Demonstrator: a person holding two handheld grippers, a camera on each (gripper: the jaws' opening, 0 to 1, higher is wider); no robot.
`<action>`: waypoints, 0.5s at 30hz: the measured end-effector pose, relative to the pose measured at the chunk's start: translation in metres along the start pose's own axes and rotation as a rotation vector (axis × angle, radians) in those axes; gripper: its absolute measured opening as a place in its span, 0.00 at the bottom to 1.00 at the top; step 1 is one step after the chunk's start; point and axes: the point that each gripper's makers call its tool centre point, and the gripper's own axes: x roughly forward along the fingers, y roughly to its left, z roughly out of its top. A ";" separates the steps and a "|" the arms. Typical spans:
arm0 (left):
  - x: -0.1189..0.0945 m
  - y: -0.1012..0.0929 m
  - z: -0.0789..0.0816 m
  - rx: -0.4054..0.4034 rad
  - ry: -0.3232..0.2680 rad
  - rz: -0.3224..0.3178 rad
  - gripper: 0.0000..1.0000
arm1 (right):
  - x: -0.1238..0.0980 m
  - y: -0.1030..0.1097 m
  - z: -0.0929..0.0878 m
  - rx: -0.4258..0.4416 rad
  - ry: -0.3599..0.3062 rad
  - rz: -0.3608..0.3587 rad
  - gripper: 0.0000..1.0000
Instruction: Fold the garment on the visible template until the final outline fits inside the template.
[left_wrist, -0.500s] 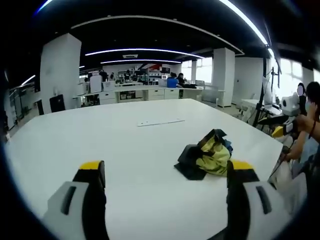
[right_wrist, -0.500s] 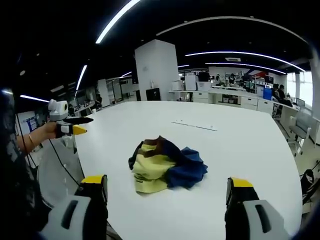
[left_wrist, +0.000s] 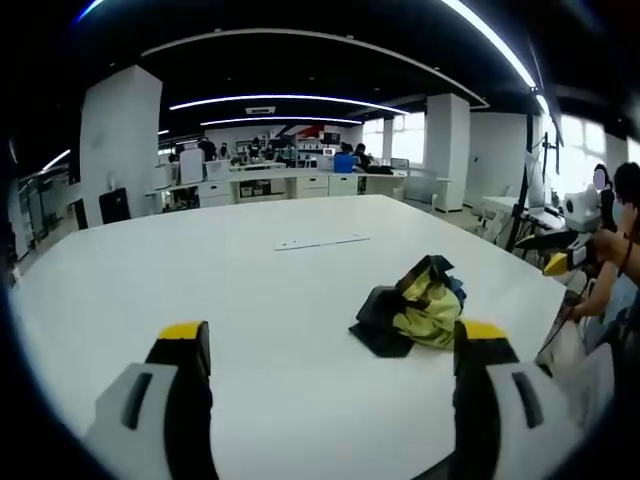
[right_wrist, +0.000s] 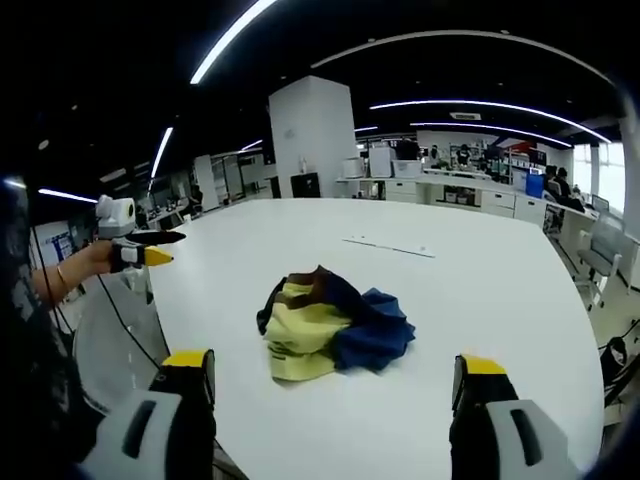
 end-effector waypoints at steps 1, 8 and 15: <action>0.000 0.000 0.000 0.000 0.000 0.000 0.99 | 0.000 0.000 0.000 0.000 0.000 0.000 1.00; 0.000 0.002 0.000 -0.005 -0.003 0.000 0.99 | 0.000 0.000 0.001 0.002 -0.005 -0.003 1.00; 0.000 0.001 -0.002 -0.003 0.007 -0.006 0.99 | 0.000 0.001 0.000 0.001 -0.002 0.000 1.00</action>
